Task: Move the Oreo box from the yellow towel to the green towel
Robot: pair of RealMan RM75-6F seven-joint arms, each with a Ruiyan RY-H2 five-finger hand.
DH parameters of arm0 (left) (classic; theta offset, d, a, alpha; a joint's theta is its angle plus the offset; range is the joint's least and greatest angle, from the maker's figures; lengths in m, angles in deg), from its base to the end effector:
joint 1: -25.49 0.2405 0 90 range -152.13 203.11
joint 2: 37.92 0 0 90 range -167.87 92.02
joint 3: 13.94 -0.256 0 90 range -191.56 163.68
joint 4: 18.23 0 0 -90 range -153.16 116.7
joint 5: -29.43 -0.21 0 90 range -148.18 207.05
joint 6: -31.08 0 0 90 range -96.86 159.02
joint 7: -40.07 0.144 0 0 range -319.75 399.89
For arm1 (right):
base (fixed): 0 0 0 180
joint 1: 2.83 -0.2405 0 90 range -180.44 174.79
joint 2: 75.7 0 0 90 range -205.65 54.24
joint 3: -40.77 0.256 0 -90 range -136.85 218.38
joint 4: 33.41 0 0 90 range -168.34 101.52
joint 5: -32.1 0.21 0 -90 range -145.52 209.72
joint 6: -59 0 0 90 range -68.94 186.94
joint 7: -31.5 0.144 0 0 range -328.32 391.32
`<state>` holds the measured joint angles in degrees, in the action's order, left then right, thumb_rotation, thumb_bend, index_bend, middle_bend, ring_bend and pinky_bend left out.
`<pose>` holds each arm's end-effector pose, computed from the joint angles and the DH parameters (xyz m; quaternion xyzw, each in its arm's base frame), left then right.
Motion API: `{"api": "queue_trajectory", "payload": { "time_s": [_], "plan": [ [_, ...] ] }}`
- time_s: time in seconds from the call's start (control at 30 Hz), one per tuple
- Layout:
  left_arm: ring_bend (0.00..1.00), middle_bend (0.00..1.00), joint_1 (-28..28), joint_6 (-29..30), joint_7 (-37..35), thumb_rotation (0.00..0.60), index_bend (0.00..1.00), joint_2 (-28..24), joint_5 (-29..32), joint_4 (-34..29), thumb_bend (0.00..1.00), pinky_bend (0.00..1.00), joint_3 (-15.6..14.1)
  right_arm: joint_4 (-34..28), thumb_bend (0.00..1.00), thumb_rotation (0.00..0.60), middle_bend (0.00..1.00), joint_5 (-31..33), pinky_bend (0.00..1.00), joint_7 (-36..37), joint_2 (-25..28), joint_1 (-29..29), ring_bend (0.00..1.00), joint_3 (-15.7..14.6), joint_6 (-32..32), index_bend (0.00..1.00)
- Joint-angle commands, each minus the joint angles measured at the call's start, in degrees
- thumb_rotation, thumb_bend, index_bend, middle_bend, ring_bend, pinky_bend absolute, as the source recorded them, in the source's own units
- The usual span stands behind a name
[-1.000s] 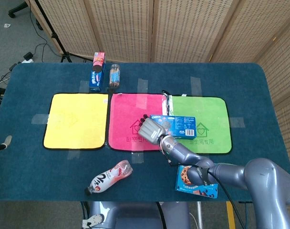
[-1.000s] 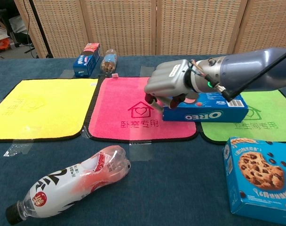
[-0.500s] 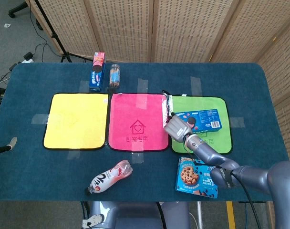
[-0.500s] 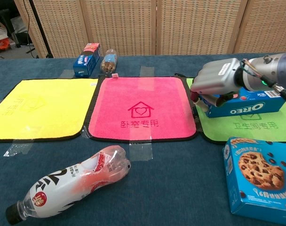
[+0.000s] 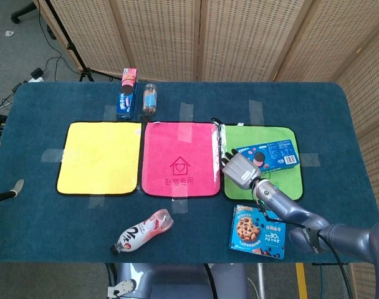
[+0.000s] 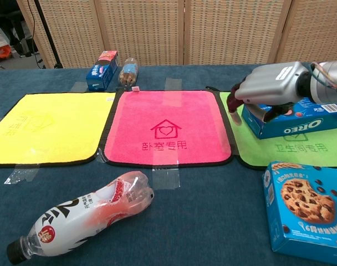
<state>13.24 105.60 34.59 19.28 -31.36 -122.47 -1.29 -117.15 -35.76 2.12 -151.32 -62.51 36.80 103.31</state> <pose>-0.2959 0.2429 0.1928 -0.4527 -0.5152 -0.4244 0.5911 -0.1376 -0.3774 0.0190 0.8922 -0.1156 0.1959 0.3903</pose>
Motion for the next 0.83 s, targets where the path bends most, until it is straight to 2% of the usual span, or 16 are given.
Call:
{"api": "queue_trajectory", "payload": {
  "time_s": [0.03, 0.1, 0.13, 0.2, 0.27, 0.33, 0.53, 0.7, 0.83],
  "plan": [
    [0.00, 0.00, 0.28, 0.33, 0.02, 0.600, 0.00, 0.02, -0.55, -0.17, 0.28, 0.00, -0.25, -2.73, 0.63, 0.600, 0.09, -15.05, 0.21, 15.32, 4.55, 4.41, 0.04, 2.49, 12.29, 0.18],
    [0.00, 0.00, 0.58, 0.66, 0.06, 0.600, 0.00, -0.04, -1.13, -0.18, 0.22, 0.00, -0.54, -2.22, 0.28, 0.600, 0.03, -18.18, 0.18, 18.12, 5.96, 6.80, 0.01, 3.71, 19.16, 0.11],
    [0.00, 0.00, 0.73, 0.90, 0.16, 0.600, 0.00, -0.06, -1.68, -0.01, 0.18, 0.00, -0.76, -2.30, 0.13, 0.600, 0.01, -18.46, 0.15, 18.56, 6.42, 8.36, 0.00, 4.39, 22.39, 0.09],
    [0.00, 0.00, 1.08, 1.72, -0.10, 0.600, 0.00, 0.16, -3.19, 0.65, 0.10, 0.00, -1.09, -3.05, 0.02, 0.600, 0.00, -18.09, 0.11, 19.27, 6.82, 11.12, 0.00, 5.26, 26.67, 0.07],
    [0.00, 0.00, 2.03, 3.06, -0.46, 0.600, 0.00, 0.51, -5.92, 1.74, 0.03, 0.00, -2.31, -4.75, 0.00, 0.600, 0.00, -15.43, 0.08, 19.99, 7.54, 16.78, 0.00, 5.97, 33.76, 0.04],
    [0.00, 0.00, 2.71, 3.55, -1.72, 0.600, 0.00, 0.76, -7.78, 2.64, 0.00, 0.00, -3.16, -5.46, 0.00, 0.600, 0.00, -14.63, 0.03, 18.08, 7.67, 19.94, 0.00, 5.90, 37.16, 0.01],
    [0.00, 0.00, 4.12, 4.61, -3.02, 0.600, 0.00, 1.35, -11.28, 5.29, 0.00, 0.00, -5.14, -7.10, 0.00, 0.600, 0.00, -13.03, 0.00, 18.71, 9.05, 27.16, 0.00, 4.64, 42.08, 0.00],
    [0.00, 0.00, 5.91, 8.35, -1.79, 0.600, 0.00, 3.29, -13.72, 7.99, 0.00, 0.00, -6.16, -5.79, 0.00, 0.600, 0.00, -11.93, 0.00, 25.81, 9.73, 34.93, 0.00, 2.13, 45.60, 0.00],
    [0.00, 0.00, 6.77, 9.82, -2.70, 0.600, 0.00, 3.89, -15.21, 9.05, 0.00, 0.00, -6.54, -4.46, 0.00, 0.600, 0.00, -10.87, 0.00, 29.67, 9.36, 38.74, 0.00, 1.77, 46.28, 0.00]
  ]
}}
